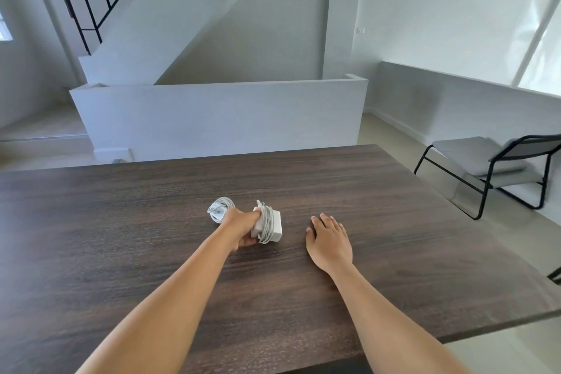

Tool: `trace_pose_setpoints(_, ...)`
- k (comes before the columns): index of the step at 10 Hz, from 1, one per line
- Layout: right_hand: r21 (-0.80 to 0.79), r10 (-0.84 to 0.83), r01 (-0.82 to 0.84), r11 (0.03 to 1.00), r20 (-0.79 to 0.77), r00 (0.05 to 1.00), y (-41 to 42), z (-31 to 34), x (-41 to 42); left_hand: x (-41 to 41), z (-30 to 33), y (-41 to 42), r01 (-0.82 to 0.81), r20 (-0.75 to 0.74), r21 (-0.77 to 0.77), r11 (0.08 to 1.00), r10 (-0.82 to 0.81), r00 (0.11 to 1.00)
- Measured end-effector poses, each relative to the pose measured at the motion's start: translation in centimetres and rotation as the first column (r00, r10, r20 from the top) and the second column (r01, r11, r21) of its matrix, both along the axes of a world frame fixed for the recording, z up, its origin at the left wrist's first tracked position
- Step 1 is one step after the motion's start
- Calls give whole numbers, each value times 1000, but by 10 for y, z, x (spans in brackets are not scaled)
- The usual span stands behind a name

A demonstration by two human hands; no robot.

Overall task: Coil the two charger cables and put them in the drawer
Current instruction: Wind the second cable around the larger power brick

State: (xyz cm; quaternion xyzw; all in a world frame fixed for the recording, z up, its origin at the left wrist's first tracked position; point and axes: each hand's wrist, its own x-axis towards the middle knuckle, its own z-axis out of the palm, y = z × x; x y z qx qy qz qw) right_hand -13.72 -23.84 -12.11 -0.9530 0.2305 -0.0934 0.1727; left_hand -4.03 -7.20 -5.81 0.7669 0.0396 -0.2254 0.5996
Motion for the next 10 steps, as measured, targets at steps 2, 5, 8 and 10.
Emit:
trace_pose_setpoints(2, 2, -3, 3, 1000, -1, 1000, 0, -1, 1, 1, 2, -1, -22, 5, 35, 999, 22, 1000)
trace_pose_setpoints(5, 1, -4, 4, 1000, -6, 1000, 0, -1, 1, 2, 2, -2, -2, 96, 158, 987, -13, 995)
trace_pose_setpoints(8, -6, -12, 12, 1000, 4, 1000, 1, -2, 1, 2, 10, 2, -2, 218, 405, 914, -94, 971)
trace_pose_setpoints(10, -7, -9, 9, 1000, -9, 1000, 1, 0, 1, 8, 11, 6, -2, 241, 424, 906, -110, 964)
